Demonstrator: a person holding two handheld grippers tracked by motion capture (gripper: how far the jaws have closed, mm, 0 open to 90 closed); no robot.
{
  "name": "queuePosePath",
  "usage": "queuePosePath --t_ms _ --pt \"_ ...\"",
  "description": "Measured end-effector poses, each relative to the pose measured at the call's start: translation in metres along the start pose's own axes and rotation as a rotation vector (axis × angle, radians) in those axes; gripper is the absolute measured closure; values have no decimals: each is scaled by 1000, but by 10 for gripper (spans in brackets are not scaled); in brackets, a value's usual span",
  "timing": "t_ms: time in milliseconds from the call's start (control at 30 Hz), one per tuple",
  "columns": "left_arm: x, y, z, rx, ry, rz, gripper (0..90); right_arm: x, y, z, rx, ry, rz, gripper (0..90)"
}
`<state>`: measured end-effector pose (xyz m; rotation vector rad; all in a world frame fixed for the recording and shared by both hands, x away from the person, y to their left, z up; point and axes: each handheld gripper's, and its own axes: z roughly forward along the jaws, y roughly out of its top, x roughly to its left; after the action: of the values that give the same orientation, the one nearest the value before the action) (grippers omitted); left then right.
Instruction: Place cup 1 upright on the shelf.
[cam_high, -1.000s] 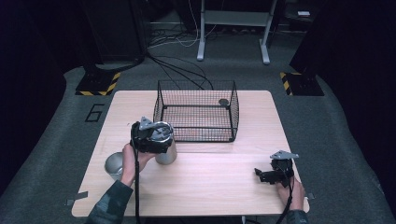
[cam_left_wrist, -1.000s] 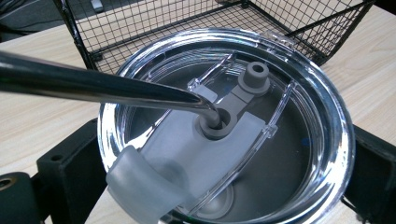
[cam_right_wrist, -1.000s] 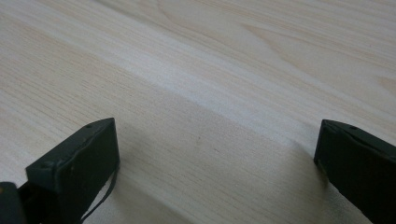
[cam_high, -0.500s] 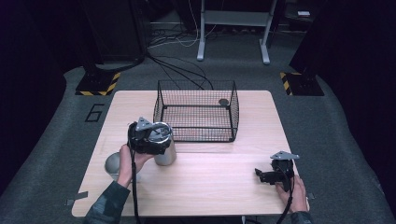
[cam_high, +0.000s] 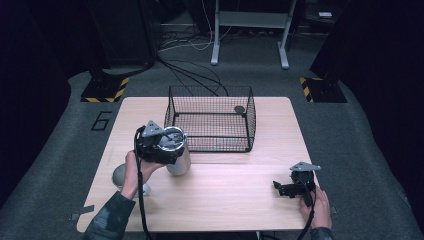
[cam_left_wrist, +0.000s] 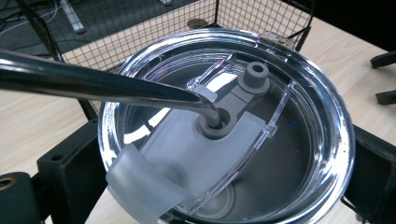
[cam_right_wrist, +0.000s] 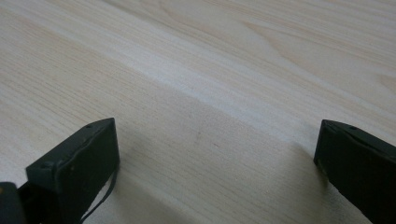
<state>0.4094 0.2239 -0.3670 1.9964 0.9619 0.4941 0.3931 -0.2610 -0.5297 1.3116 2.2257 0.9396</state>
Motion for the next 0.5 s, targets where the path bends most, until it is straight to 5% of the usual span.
queuePosePath --t_ms 500 --pt "-8 26 -12 -16 -50 48 39 -1 0 0 1 7 -14 0"
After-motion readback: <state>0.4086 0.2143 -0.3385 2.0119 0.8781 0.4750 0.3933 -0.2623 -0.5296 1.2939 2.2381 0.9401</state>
